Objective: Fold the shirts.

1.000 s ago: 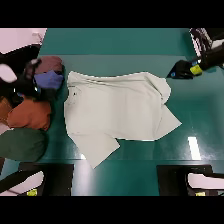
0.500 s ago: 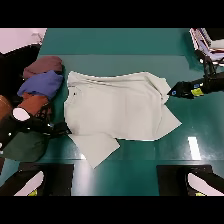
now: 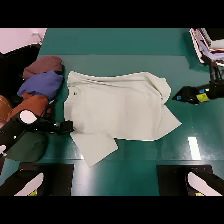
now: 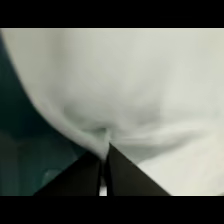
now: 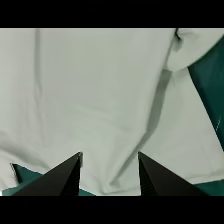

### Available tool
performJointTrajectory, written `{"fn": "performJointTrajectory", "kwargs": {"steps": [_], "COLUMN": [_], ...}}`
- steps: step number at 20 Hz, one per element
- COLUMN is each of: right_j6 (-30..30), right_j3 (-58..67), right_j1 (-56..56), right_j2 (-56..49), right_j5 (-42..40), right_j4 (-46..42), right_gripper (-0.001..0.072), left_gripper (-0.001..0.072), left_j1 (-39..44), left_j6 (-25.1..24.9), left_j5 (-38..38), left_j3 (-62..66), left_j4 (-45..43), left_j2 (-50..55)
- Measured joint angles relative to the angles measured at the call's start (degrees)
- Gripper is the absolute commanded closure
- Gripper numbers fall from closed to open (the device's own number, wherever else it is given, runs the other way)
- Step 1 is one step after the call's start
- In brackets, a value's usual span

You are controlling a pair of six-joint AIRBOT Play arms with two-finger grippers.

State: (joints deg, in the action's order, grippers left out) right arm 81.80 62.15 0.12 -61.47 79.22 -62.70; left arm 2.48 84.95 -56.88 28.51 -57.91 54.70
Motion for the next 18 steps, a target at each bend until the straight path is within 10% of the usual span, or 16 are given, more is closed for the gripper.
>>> {"fn": "performJointTrajectory", "kwargs": {"steps": [14,18], "right_j6": [-3.4,-3.7], "right_j3": [-31.4,-29.3], "right_j1": [-22.7,-18.2], "right_j2": [5.4,-0.6], "right_j5": [-11.5,-14.3], "right_j4": [3.6,4.6], "right_gripper": [0.0286,0.0424], "left_gripper": [0.0682,0.0682], "left_j1": [0.3,0.3], "left_j6": [0.6,0.6], "left_j5": [-1.1,-1.0], "left_j3": [8.3,8.5], "left_j4": [-2.5,-2.5], "left_j2": [0.0,0.0]}}
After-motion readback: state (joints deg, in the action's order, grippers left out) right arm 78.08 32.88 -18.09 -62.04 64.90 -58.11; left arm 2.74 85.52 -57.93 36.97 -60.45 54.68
